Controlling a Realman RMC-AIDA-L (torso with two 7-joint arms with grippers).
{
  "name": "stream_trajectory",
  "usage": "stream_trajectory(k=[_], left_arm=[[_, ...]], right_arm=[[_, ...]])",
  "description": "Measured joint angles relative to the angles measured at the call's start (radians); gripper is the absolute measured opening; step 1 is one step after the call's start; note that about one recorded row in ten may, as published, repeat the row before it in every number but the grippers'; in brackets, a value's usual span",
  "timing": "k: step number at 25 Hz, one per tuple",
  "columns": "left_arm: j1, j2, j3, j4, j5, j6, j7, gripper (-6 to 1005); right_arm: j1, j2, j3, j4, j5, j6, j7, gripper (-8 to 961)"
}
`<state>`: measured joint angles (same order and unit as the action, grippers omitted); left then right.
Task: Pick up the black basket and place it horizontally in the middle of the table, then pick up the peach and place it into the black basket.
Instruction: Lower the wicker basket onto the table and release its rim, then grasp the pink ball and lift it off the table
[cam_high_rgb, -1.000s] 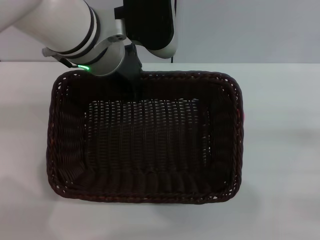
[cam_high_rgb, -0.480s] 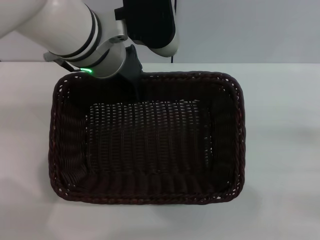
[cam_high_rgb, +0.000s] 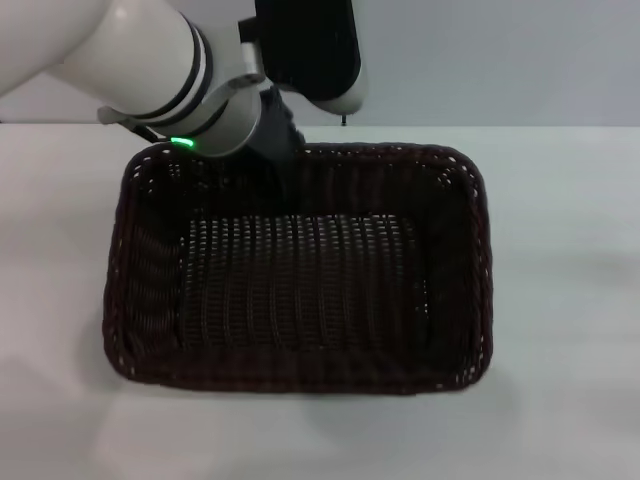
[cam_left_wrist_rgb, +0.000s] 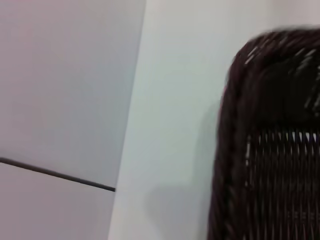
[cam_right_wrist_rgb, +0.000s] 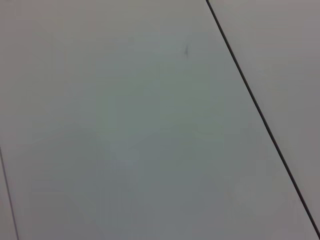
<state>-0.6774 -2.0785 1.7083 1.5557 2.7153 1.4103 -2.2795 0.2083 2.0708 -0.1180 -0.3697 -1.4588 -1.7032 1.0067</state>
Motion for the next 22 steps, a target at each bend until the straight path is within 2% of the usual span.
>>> stream_trajectory(k=[5,8,14,15,17,20,22], left_arm=[[0.001,0.0,0.0,0.001,0.0,-0.02,0.0,527],[0.006,0.0,-0.006,-0.001,0.0,-0.046,0.004,735],[0.045,0.007,-0.091,0.02,-0.042,-0.114,0.01,735],[0.086,0.009,-0.188,0.046,-0.127,-0.149,0.031,734],[0.128,0.009,-0.276,0.06,-0.236,-0.174,0.061,734],[0.227,0.012,-0.44,0.064,-0.528,-0.219,0.146,734],[0.305,0.014,-0.513,0.051,-0.724,-0.243,0.223,734]], right_arm=[[0.0,0.0,0.0,0.0,0.0,-0.001,0.0,712],[-0.001,0.0,0.0,0.0,0.0,0.0,0.0,712],[-0.002,-0.002,0.0,-0.053,-0.044,-0.006,0.029,712],[-0.002,-0.004,0.0,-0.096,-0.071,-0.009,0.057,712],[0.002,-0.004,0.0,-0.22,-0.154,-0.008,0.156,712],[0.023,-0.014,0.0,-0.436,-0.309,-0.008,0.351,712],[0.051,-0.028,0.0,-0.577,-0.426,-0.028,0.48,712]])
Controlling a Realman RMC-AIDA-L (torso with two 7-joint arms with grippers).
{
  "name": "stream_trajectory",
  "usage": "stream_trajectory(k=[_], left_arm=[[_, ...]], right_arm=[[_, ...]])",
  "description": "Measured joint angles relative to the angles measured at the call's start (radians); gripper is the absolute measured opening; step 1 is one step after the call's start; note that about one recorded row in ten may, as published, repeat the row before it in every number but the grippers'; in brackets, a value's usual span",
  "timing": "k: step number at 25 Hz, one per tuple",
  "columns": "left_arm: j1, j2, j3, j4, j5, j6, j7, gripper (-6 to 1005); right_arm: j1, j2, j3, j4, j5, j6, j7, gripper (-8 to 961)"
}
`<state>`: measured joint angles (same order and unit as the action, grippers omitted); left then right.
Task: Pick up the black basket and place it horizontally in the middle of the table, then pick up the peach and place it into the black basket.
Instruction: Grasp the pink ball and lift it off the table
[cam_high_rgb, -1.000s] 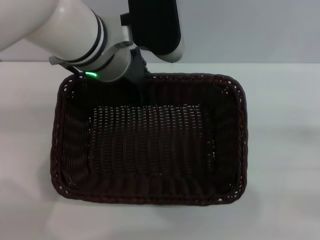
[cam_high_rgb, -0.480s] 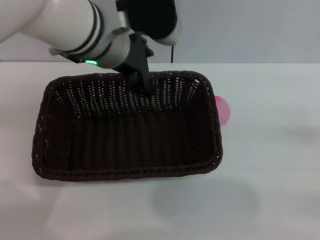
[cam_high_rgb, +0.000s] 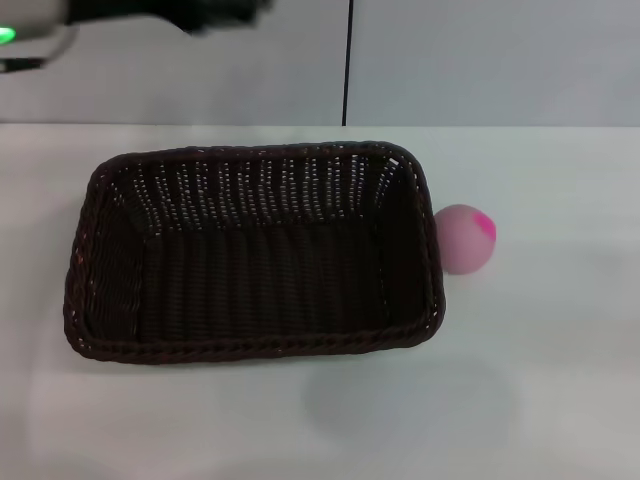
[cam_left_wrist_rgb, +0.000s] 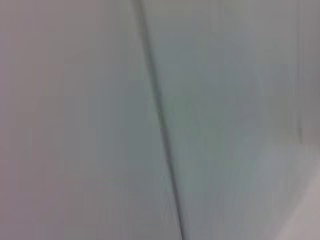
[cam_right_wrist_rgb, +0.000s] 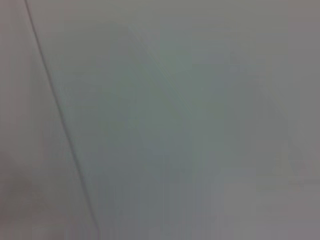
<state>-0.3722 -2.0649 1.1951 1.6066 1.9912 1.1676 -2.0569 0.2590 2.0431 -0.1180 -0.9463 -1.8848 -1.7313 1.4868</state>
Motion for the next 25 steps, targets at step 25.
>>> stream_trajectory(k=[25], left_arm=[[0.387,0.002,-0.133,-0.72,-1.03,0.114,0.87,732]], right_arm=[[0.267,-0.085,-0.317,-0.259,-0.429,-0.172,0.385,713]])
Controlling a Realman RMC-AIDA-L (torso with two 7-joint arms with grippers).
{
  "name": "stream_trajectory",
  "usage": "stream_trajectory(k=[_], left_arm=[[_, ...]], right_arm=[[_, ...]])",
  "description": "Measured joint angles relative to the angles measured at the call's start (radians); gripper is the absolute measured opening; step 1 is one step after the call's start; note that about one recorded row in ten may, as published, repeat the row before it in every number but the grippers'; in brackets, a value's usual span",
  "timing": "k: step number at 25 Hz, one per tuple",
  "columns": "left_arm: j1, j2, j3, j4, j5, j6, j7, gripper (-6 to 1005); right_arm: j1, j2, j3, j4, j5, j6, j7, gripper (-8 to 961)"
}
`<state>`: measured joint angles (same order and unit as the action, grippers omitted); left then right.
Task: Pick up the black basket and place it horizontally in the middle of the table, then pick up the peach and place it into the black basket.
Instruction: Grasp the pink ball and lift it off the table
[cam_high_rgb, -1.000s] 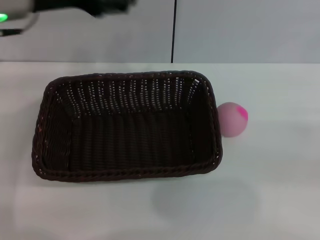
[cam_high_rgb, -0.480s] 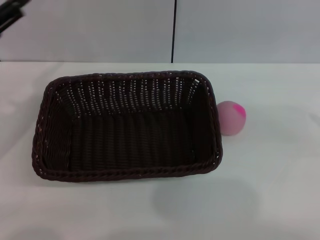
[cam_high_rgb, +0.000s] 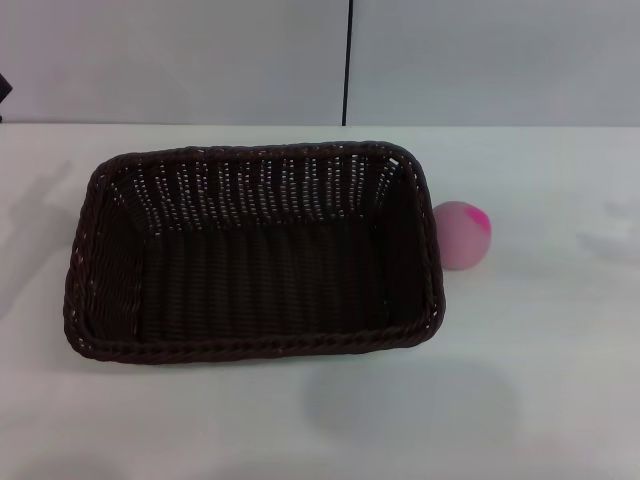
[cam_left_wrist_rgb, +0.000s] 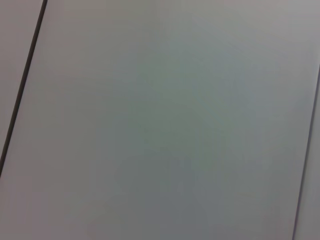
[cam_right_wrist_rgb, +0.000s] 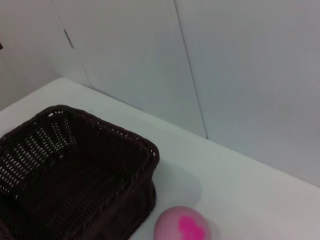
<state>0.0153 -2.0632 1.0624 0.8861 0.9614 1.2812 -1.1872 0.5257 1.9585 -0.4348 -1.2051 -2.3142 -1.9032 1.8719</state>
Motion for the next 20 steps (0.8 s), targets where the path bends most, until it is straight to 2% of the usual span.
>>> stream_trajectory(k=[4,10,20], left_arm=[[0.004,0.0,-0.004,-0.01,0.002,0.007,0.004,732],[0.01,0.0,-0.007,-0.037,0.003,0.026,0.005,731],[0.004,0.0,-0.01,-0.075,0.006,0.029,0.019,730]], right_arm=[[0.012,0.014,-0.076,0.061,-0.007,0.073,0.008,713],[0.037,0.017,-0.185,0.202,-0.02,0.228,0.007,713],[0.131,0.057,-0.213,0.429,-0.01,0.429,-0.097,711]])
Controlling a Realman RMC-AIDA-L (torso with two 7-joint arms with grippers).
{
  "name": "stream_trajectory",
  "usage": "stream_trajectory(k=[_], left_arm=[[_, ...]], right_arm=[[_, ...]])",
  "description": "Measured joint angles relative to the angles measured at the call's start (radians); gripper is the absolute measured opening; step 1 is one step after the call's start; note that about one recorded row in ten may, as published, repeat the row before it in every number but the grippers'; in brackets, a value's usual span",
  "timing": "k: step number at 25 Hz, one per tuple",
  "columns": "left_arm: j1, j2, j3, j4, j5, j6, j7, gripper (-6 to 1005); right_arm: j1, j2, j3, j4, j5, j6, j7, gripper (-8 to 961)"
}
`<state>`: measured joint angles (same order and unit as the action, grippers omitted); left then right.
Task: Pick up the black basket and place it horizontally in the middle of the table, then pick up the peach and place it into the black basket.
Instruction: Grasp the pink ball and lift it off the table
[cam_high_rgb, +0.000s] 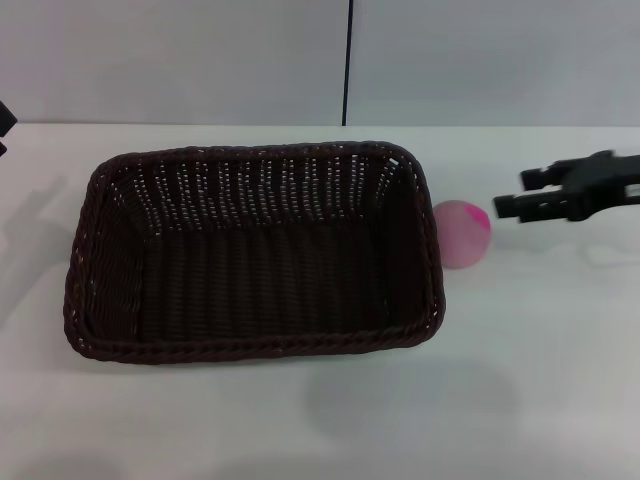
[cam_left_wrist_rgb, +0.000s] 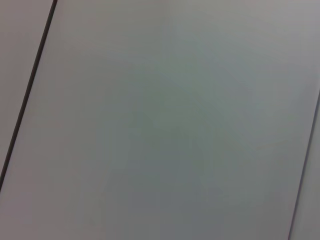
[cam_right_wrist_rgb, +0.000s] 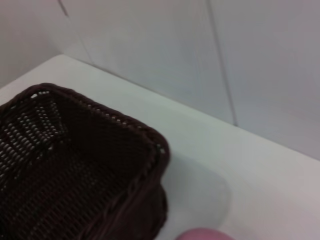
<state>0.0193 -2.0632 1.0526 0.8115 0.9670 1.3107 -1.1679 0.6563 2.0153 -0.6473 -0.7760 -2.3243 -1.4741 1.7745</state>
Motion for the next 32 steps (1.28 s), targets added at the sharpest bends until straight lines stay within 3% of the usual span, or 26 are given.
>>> stream_trajectory(k=[7,22,29,32], left_arm=[[-0.001,0.0,-0.001,-0.004,-0.004,0.001,-0.001,730],[-0.013,0.002,-0.009,-0.005,-0.002,0.001,-0.009,729],[-0.015,0.002,-0.009,-0.008,-0.001,0.001,-0.01,728],[-0.015,0.002,-0.01,-0.016,-0.001,0.001,-0.01,728]], right_arm=[[0.029,0.008,-0.15,0.073,-0.015,0.089,0.04,675],[0.03,0.024,-0.171,0.109,0.022,0.177,-0.013,598],[0.04,0.031,-0.173,0.112,0.023,0.195,-0.017,225],[0.037,0.031,-0.173,0.109,0.023,0.197,-0.017,219]])
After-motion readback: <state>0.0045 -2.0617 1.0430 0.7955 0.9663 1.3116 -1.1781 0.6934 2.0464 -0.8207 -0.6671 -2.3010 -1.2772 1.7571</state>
